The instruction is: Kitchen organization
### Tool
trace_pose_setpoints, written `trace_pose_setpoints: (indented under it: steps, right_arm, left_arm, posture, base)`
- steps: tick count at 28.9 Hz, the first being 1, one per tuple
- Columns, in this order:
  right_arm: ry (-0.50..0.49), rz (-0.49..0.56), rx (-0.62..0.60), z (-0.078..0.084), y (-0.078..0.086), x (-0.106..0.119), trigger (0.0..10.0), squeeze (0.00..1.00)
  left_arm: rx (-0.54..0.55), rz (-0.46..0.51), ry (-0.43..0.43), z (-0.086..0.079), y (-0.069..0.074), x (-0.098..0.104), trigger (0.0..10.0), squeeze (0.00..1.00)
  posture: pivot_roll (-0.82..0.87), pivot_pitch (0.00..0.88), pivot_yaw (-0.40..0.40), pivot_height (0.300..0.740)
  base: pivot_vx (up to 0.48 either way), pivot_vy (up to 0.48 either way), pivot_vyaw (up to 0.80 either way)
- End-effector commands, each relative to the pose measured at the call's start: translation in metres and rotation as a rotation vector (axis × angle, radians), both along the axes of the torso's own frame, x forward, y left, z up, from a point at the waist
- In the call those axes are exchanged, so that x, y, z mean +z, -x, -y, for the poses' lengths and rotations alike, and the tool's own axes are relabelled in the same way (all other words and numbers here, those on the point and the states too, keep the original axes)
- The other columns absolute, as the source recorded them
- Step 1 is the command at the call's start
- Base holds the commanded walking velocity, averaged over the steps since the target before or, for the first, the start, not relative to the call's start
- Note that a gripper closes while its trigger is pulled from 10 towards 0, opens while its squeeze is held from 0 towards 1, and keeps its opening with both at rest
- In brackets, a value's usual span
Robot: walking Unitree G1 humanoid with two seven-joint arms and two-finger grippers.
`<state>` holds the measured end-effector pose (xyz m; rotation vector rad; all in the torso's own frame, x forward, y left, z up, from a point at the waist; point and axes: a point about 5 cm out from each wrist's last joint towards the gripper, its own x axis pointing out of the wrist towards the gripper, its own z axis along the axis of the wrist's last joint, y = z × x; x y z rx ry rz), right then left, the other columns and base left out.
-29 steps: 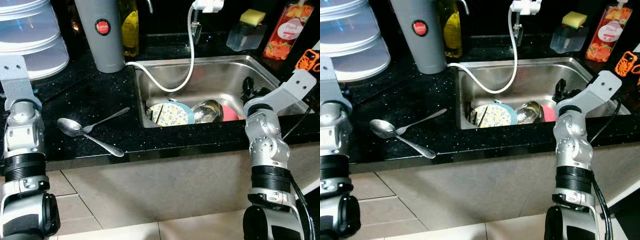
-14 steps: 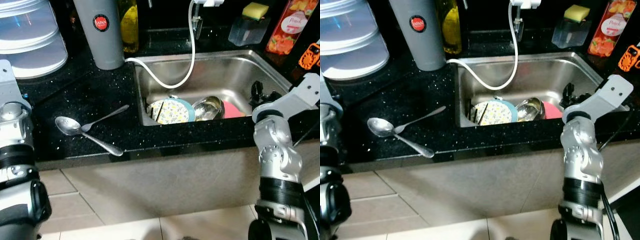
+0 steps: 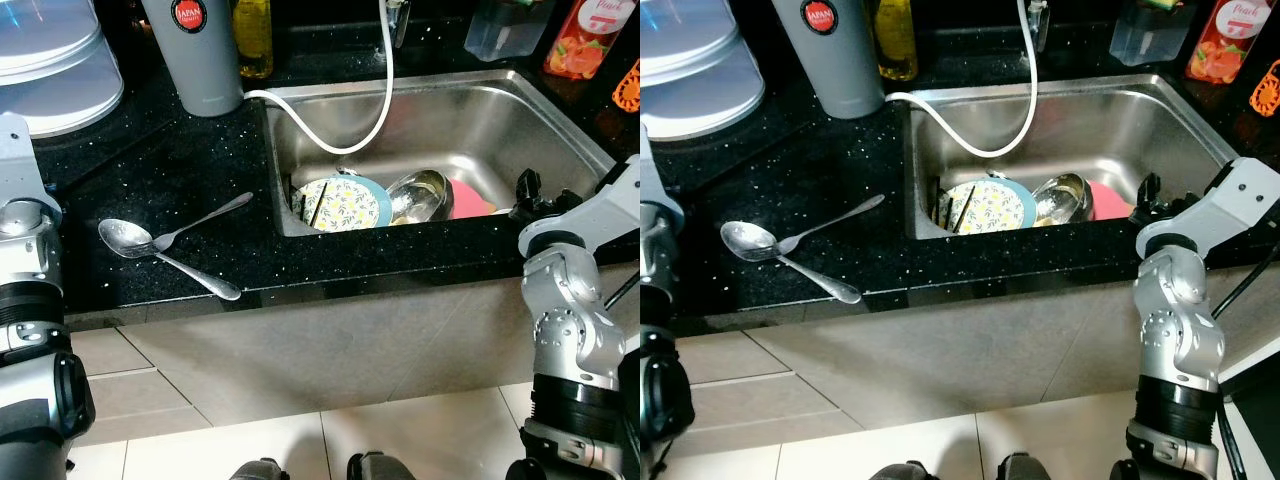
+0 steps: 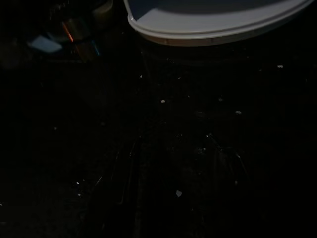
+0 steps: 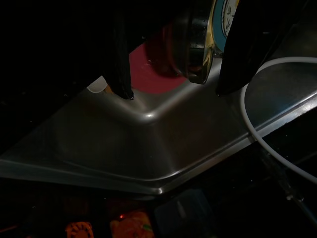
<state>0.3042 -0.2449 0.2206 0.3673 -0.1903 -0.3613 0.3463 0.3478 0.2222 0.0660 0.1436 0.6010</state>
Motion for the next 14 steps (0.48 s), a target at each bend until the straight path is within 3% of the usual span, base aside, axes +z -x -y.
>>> trace_pose_setpoints:
  steps: [1,3,4,6,10,14]
  right_arm:
    - [0.005,-0.012,-0.014,0.004,0.004,-0.001,10.0,0.00]
    - [0.009,-0.012,-0.020,0.007,0.006,0.000,10.0,0.00]
    - [0.009,-0.012,-0.020,0.007,0.006,0.000,10.0,0.00]
    - [0.014,-0.009,-0.028,0.009,0.007,0.002,10.0,0.00]
    - [0.012,-0.015,-0.032,0.011,0.008,0.002,10.0,0.00]
    - [0.005,-0.017,-0.028,0.008,0.006,0.001,10.0,0.00]
  left_arm:
    - [0.028,-0.011,0.025,-0.013,0.006,0.000,10.0,0.00]
    - [-0.018,-0.024,0.112,-0.011,0.005,-0.007,10.0,0.00]
    - [-0.018,-0.024,0.112,-0.011,0.005,-0.007,10.0,0.00]
    - [-0.103,-0.055,0.180,-0.007,0.004,-0.014,10.0,0.00]
    - [-0.304,-0.149,0.170,0.010,0.003,-0.025,10.0,0.00]
    - [-0.416,-0.184,0.155,0.023,0.005,-0.029,10.0,0.00]
  posture:
    - [0.05,0.180,0.026,0.740]
    - [0.04,0.174,0.026,0.740]
    - [0.04,0.174,0.026,0.740]
    - [0.04,0.173,0.027,0.740]
    - [0.05,0.165,0.032,0.740]
    - [0.05,0.160,0.032,0.740]
  base:
    - [0.000,0.000,0.00]
    - [0.000,0.000,0.00]
    - [0.000,0.000,0.00]
    - [0.000,0.000,0.00]
    - [0.000,0.000,0.00]
    - [0.000,0.000,0.00]
